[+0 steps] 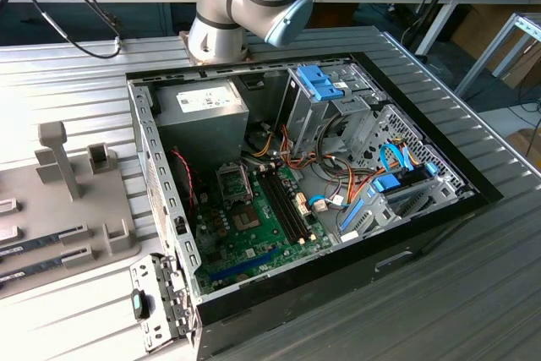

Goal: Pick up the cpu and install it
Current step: 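Pick up the cpu and move it towards the insertion slot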

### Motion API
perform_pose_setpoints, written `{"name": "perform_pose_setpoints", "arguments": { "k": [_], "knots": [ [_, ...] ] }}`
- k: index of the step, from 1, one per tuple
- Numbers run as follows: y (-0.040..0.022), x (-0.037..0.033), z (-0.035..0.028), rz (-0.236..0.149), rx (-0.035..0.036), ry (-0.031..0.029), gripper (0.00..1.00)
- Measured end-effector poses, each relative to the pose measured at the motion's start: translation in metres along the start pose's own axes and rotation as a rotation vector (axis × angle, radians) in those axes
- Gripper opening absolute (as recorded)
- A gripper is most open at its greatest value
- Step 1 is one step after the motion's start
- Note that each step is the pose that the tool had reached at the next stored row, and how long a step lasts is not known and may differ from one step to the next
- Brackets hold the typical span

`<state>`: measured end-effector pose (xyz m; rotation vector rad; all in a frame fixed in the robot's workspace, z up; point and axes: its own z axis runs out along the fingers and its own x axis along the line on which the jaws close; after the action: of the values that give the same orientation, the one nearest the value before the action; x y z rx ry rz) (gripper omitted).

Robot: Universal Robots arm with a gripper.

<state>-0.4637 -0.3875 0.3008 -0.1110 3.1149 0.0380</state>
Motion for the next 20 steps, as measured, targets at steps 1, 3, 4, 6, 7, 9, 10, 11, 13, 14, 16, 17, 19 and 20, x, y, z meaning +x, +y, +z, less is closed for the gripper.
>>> {"name": "perform_pose_setpoints", "arguments": {
  "k": [1, 3, 4, 6, 7, 9, 10, 11, 13, 14, 16, 17, 19, 20],
  "knots": [
    [0.0, 0.0, -0.0008, 0.0, 0.0, -0.0001, 0.47],
    [0.0001, -0.0001, -0.0027, 0.0, 0.0, 0.0001, 0.47],
    [0.0001, -0.0001, -0.0032, 0.0, 0.0, 0.0, 0.47],
    [0.0001, -0.0001, -0.0048, 0.0, 0.0, -0.0001, 0.47],
    [0.0001, -0.0001, -0.0054, 0.0, 0.0, -0.0001, 0.47],
    [0.0002, -0.0002, -0.0075, 0.0, 0.0, 0.0, 0.47],
    [0.0002, -0.0002, -0.0082, 0.0, 0.0, 0.0001, 0.47],
    [0.0002, -0.0002, -0.0094, 0.0, 0.0, 0.0, 0.47],
    [0.0003, -0.0003, -0.0105, 0.0, 0.0, 0.0, 0.47],
    [0.0003, -0.0003, -0.0114, 0.0, 0.0, 0.0, 0.47],
    [0.0003, -0.0003, -0.0137, 0.0, 0.0, 0.0, 0.47],
    [0.0003, -0.0004, -0.0143, 0.0, 0.0, -0.0001, 0.47],
    [0.0004, -0.0004, -0.0161, 0.0, 0.0, 0.0, 0.47],
    [0.0004, -0.0005, -0.0174, 0.0, 0.0, 0.0, 0.47]
  ]
}}
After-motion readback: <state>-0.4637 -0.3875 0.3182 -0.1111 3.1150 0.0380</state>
